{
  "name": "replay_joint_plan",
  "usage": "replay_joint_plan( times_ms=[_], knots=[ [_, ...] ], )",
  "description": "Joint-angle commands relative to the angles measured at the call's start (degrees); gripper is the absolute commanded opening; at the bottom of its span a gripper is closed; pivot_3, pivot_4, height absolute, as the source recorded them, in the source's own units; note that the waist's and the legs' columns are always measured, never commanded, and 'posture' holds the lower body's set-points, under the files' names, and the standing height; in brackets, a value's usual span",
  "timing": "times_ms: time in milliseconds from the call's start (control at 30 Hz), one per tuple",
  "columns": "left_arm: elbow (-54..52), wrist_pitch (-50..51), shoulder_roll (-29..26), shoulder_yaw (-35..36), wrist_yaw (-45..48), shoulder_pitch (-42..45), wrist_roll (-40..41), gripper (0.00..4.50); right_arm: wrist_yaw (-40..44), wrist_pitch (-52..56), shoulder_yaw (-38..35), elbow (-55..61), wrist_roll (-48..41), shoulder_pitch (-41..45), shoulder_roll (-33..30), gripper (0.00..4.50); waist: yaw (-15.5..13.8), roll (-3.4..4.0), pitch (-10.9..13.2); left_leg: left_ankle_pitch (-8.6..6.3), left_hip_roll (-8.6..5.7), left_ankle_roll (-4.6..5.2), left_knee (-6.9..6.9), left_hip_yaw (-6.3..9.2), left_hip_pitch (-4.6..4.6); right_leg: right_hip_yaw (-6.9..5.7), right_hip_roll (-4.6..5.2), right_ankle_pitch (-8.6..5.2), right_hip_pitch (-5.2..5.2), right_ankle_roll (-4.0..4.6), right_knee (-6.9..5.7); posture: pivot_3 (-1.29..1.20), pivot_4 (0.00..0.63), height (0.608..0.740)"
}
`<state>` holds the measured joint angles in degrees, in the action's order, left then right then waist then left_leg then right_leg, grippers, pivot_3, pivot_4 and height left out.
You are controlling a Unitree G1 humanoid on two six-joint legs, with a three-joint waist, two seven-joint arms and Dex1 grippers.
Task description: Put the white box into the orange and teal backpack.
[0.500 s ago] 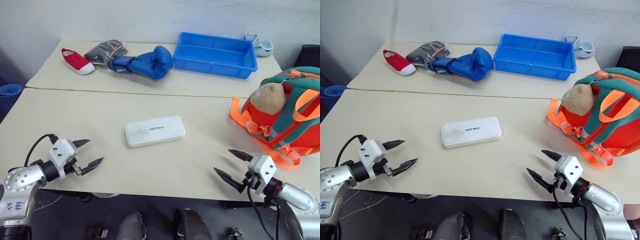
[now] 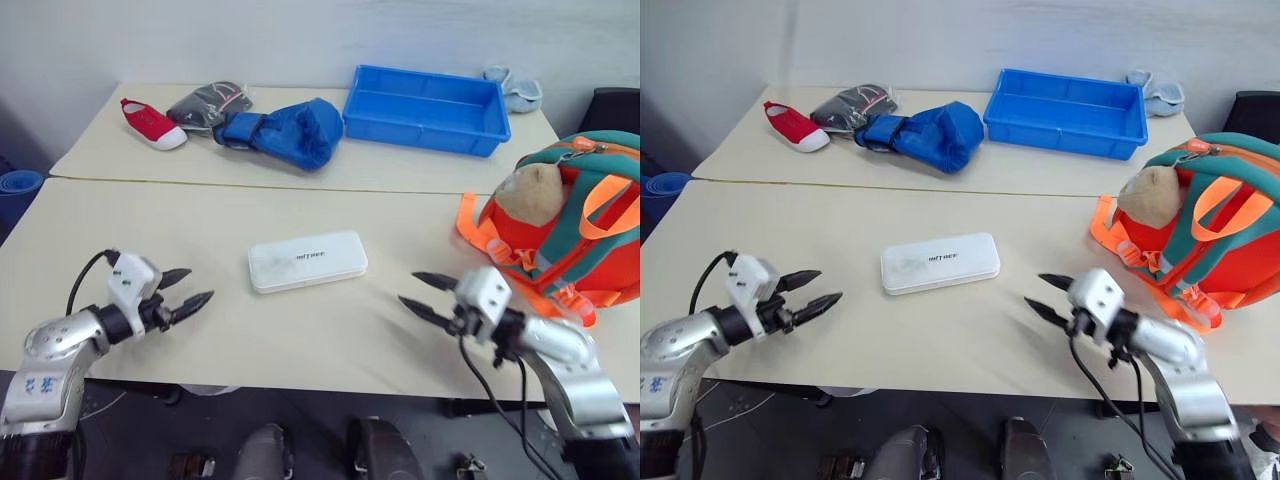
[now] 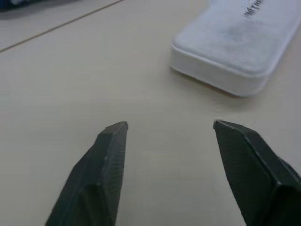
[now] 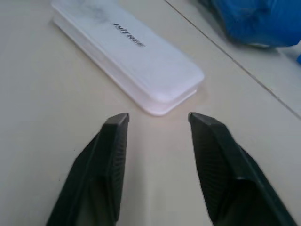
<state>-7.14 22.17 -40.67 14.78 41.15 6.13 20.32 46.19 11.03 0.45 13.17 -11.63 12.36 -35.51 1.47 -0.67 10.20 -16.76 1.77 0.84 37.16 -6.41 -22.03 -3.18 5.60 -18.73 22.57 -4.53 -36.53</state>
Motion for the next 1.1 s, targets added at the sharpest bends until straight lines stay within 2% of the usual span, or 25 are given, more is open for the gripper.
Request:
replay_joint_plan(
  times_ms=[33, 100, 200, 233, 367, 500, 633, 833, 1100],
  knots=[
    [-3.1, 5.7, 2.2, -2.3, -5.6, 2.4, -1.1, 1.76, -5.4, 8.2, 2.7, -1.2, 3.6, 6.8, 1.7, 0.77, 0.0, 0.00, 0.0, 0.00, -0.03, 0.00, -0.02, 0.00, -0.06, 0.00, 0.01, 0.00, 0.05, 0.00, 0.01, 0.00, 0.150, 0.740],
    [-3.9, 11.8, 4.9, -2.2, -9.6, 4.7, 0.6, 1.18, -8.8, 13.7, 4.2, -3.3, 5.7, 11.8, 3.5, 0.12, 0.1, -0.01, 0.0, -0.01, -0.02, 0.01, 0.01, -0.04, -0.13, -0.01, -0.01, 0.00, 0.06, 0.00, -0.09, 0.00, 0.150, 0.740],
    [-4.6, 19.1, 8.2, -2.3, -13.6, 7.8, 2.1, 0.20, -10.6, 17.2, 6.1, -7.6, 7.7, 15.6, 5.1, 0.00, 0.1, -0.11, 0.0, -0.01, -0.02, 0.05, 0.17, -0.07, -0.26, -0.02, -0.03, 0.01, 0.13, -0.02, -0.24, 0.00, 0.150, 0.740],
    [-4.8, 20.7, 9.1, -2.6, -14.5, 8.6, 2.3, 0.02, -11.1, 18.2, 6.4, -8.9, 7.8, 16.6, 5.9, 0.00, 0.1, -0.13, -0.1, 0.00, -0.02, 0.06, 0.18, -0.08, -0.26, -0.02, -0.05, 0.01, 0.13, -0.02, -0.25, 0.00, 0.150, 0.740],
    [-5.6, 23.9, 10.4, -4.5, -15.6, 10.8, 2.3, 0.02, -11.2, 19.9, 8.0, -13.5, 8.0, 20.8, 8.8, 0.00, 0.2, -0.13, 0.0, 0.03, -0.03, 0.09, 0.20, -0.12, -0.26, 0.00, -0.05, 0.01, 0.13, -0.03, -0.30, 0.00, 0.150, 0.740],
    [-6.5, 25.5, 10.8, -6.4, -16.0, 12.4, 1.9, 0.02, -9.4, 15.7, 10.2, -18.8, 9.7, 22.9, 9.3, 0.00, 0.3, -0.13, 0.0, 0.06, -0.01, 0.04, 0.16, -0.15, -0.22, 0.02, -0.10, 0.01, 0.15, -0.03, -0.32, 0.00, 0.150, 0.740],
    [-6.9, 27.2, 10.0, -7.9, -16.0, 13.1, 1.5, 0.02, -8.9, 15.4, 9.9, -18.7, 9.0, 23.5, 10.2, 0.00, 0.2, -0.13, 0.0, 0.06, -0.01, 0.04, 0.14, -0.16, -0.22, 0.03, -0.09, 0.01, 0.15, -0.03, -0.30, 0.00, 0.150, 0.740],
    [-7.8, 27.9, 10.5, -8.8, -14.8, 13.7, 2.6, 0.02, -6.9, 17.7, 10.4, -13.6, 7.8, 20.2, 10.3, 0.00, 0.1, -0.13, 0.0, 0.06, -0.01, 0.03, 0.14, -0.16, -0.22, 0.04, -0.09, 0.01, 0.15, -0.03, -0.31, 0.00, 0.150, 0.740],
    [-11.3, 23.5, 7.7, -11.6, -8.0, 11.5, 3.6, 0.02, -1.6, 25.5, 9.3, 2.5, 1.9, 10.9, 6.7, 0.00, 0.1, -0.13, 0.0, 0.05, -0.01, 0.02, 0.08, -0.16, -0.22, 0.04, -0.09, 0.01, 0.15, -0.03, -0.25, 0.00, 0.150, 0.740]
  ],
)
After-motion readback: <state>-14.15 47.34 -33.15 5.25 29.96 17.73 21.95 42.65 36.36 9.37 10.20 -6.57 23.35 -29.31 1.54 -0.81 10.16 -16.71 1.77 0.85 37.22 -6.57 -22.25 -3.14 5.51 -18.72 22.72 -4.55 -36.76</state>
